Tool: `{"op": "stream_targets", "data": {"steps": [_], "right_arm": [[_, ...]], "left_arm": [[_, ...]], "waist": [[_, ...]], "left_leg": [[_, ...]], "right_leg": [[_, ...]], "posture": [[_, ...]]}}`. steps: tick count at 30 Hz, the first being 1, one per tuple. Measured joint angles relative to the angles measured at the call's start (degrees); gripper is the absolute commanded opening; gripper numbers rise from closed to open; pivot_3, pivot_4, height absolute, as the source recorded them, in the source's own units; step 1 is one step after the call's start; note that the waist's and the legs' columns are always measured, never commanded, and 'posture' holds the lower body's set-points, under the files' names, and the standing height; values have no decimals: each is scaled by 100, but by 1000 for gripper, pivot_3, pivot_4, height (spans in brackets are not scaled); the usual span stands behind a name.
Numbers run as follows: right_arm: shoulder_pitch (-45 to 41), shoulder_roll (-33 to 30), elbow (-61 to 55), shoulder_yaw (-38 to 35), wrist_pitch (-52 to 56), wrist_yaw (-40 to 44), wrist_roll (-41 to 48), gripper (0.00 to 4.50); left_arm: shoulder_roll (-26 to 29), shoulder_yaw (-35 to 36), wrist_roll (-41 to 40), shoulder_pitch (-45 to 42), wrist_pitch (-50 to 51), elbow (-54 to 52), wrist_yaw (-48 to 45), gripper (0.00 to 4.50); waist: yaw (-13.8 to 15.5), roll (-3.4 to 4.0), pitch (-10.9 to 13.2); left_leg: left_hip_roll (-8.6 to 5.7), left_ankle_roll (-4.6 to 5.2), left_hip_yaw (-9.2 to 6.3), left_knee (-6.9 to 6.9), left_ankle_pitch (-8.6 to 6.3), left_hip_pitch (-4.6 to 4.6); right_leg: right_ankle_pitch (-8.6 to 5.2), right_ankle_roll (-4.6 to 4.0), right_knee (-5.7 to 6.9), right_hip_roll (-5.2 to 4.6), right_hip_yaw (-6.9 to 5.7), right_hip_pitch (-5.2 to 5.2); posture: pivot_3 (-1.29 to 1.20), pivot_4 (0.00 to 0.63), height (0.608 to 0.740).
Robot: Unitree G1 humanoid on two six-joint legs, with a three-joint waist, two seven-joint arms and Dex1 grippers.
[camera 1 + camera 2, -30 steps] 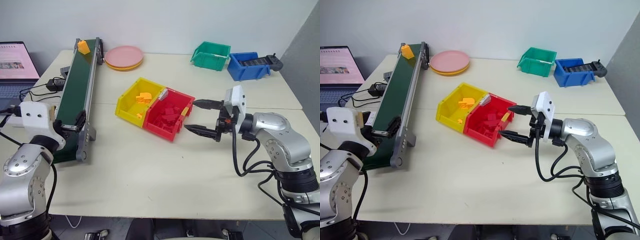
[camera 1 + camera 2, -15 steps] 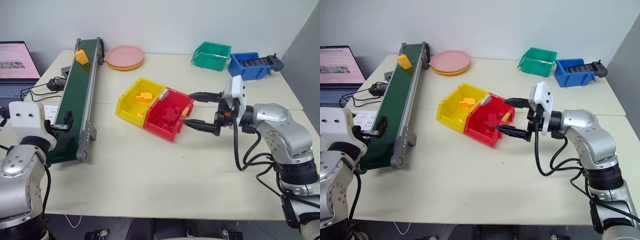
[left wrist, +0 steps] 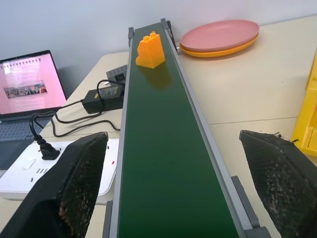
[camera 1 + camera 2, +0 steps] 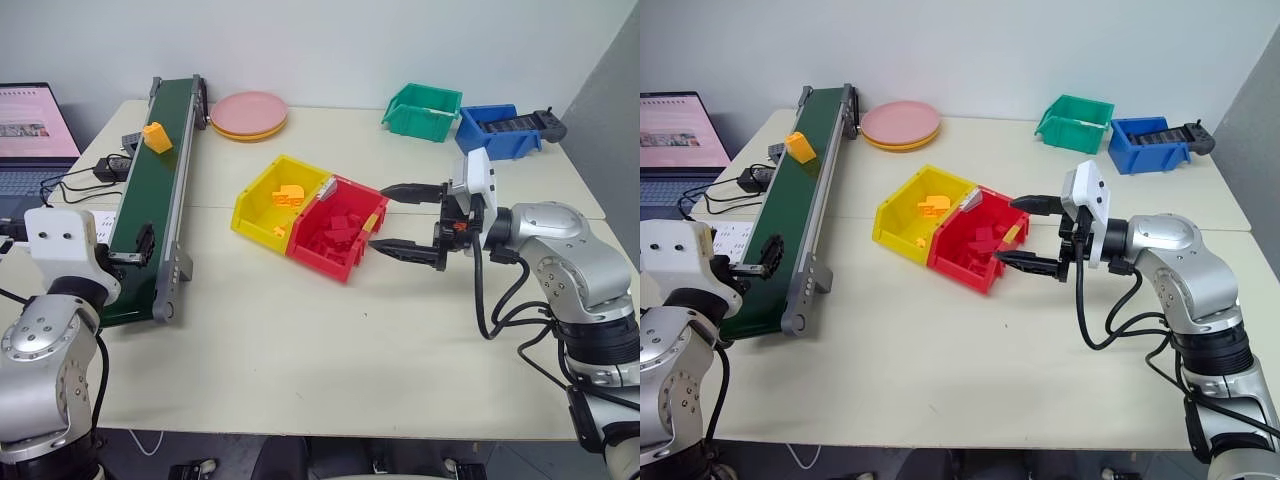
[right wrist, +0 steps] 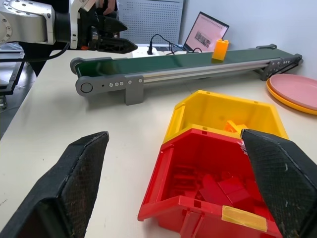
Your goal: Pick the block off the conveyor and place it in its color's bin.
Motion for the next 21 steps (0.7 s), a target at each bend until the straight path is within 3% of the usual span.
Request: {"op": "stream_targets", "data": {"steps": [21], "right_arm": [[8, -4, -457, -176, 143, -5, 501, 4500]], "left_arm": [[0, -424, 106, -460, 164, 528, 30, 4446]], "waist": [[2, 0, 0]], "left_leg": [[0, 0, -2, 0, 0, -2]], "right_leg": [[0, 0, -1, 0, -2, 0]], "posture": [[0, 150, 740]]}}
